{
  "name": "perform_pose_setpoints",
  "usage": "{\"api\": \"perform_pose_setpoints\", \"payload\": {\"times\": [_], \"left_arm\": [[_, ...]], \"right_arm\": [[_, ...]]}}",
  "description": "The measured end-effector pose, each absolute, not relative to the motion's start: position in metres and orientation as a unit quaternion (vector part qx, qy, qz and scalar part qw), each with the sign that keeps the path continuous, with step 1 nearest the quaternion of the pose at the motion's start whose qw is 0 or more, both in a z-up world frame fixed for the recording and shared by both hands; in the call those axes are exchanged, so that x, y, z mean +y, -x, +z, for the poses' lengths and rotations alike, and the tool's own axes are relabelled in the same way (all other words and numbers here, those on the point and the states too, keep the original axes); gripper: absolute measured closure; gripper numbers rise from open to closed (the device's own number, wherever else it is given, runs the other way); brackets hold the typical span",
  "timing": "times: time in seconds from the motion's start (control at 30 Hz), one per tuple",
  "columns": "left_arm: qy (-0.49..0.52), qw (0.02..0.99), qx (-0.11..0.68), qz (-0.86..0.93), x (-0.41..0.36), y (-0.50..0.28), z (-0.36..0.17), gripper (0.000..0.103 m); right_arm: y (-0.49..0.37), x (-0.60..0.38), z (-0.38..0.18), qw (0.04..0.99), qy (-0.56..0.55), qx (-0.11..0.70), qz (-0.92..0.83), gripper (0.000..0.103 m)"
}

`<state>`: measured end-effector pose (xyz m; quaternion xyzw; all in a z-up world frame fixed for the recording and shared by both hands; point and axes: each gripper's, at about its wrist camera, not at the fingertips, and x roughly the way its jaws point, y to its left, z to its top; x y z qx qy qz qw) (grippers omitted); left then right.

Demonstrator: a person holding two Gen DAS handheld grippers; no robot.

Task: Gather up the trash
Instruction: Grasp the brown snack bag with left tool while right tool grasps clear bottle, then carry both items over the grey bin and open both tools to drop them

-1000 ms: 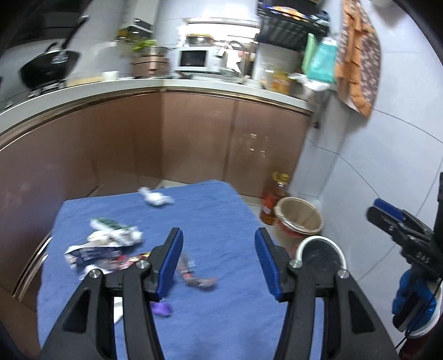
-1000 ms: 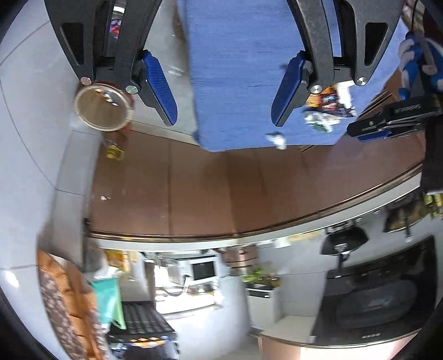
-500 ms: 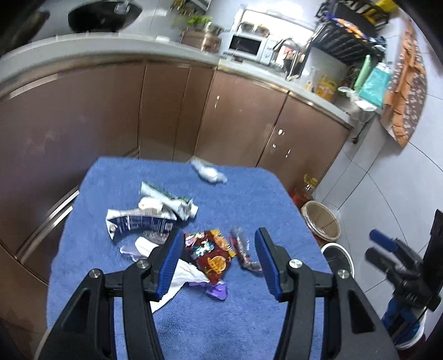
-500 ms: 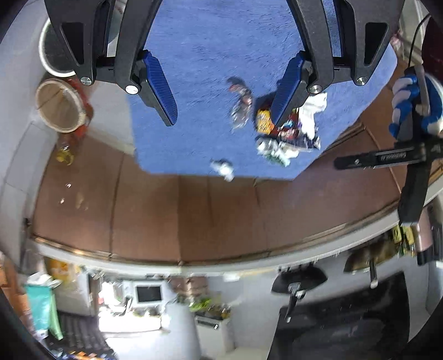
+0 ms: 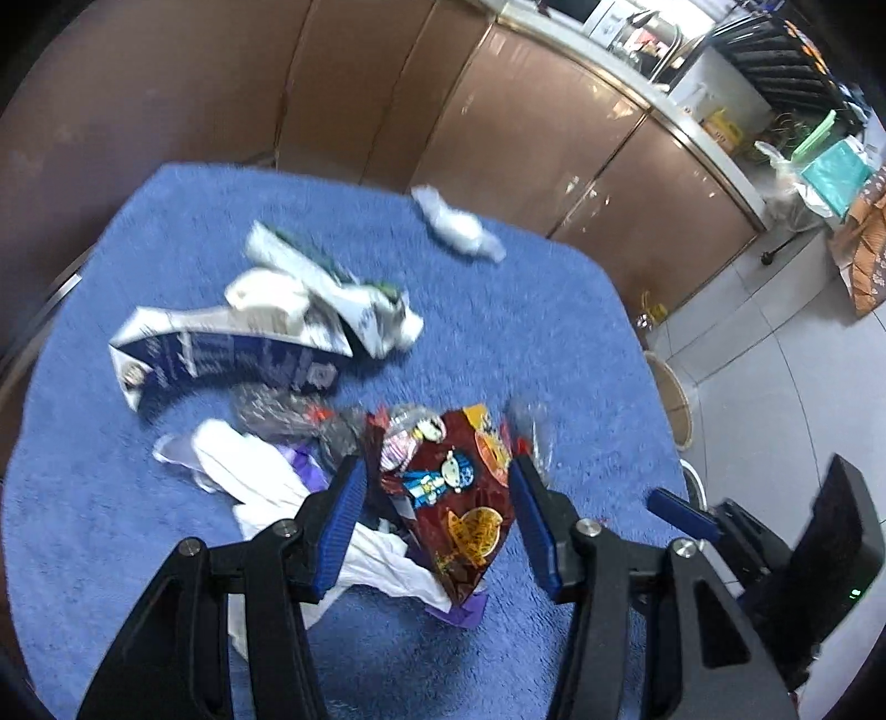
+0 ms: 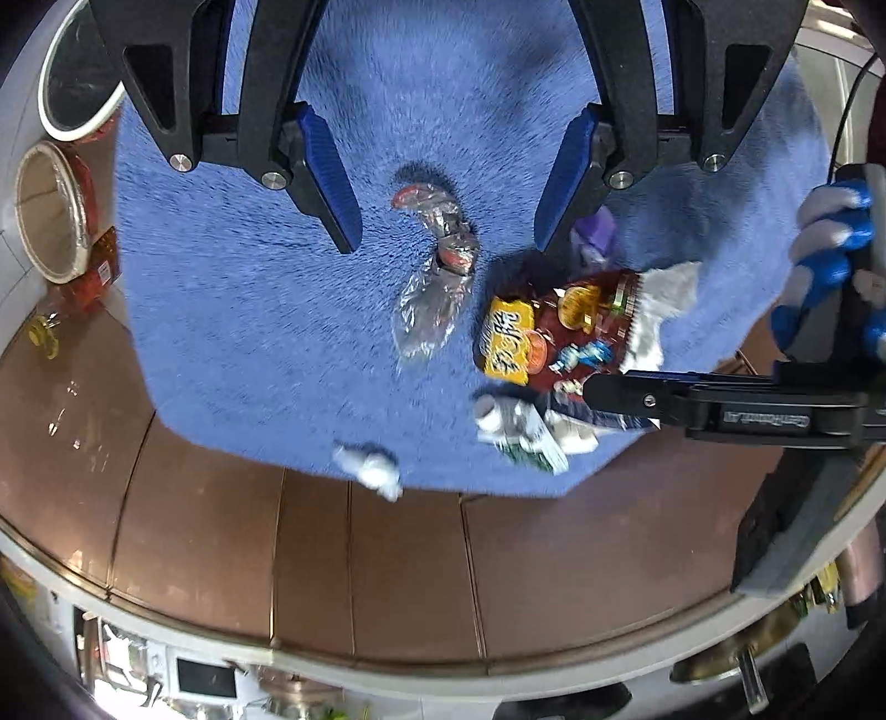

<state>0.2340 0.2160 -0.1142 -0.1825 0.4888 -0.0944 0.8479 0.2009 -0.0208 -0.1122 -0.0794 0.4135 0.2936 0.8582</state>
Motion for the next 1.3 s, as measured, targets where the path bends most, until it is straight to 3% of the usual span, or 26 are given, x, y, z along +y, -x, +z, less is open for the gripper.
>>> {"api": "perform_pose_setpoints", "payload": {"times": [0.1,0.17,0.47,0.7,1.3], "left_arm": [[0.185,0.840,0.500,-0.101,0.211,-0.237,-0.124,0.053],[0.191,0.836,0.502,-0.108,0.209,-0.241,-0.127,0.055],[0.191,0.829,0.510,-0.129,0.189,-0.251,-0.136,0.086],[0.205,0.837,0.487,-0.145,0.179,-0.249,-0.127,0.099],[0.187,0.872,0.413,-0.185,0.143,-0.208,-0.046,0.100]], "right_arm": [[-0.213,-0.015,-0.129,0.852,0.086,0.427,0.290,0.043],[-0.220,-0.014,-0.138,0.846,0.084,0.439,0.292,0.053],[-0.232,-0.014,-0.155,0.826,0.080,0.458,0.319,0.088],[-0.227,-0.041,-0.147,0.828,0.046,0.459,0.318,0.090],[-0.163,-0.150,-0.079,0.887,-0.043,0.381,0.259,0.090]]}}
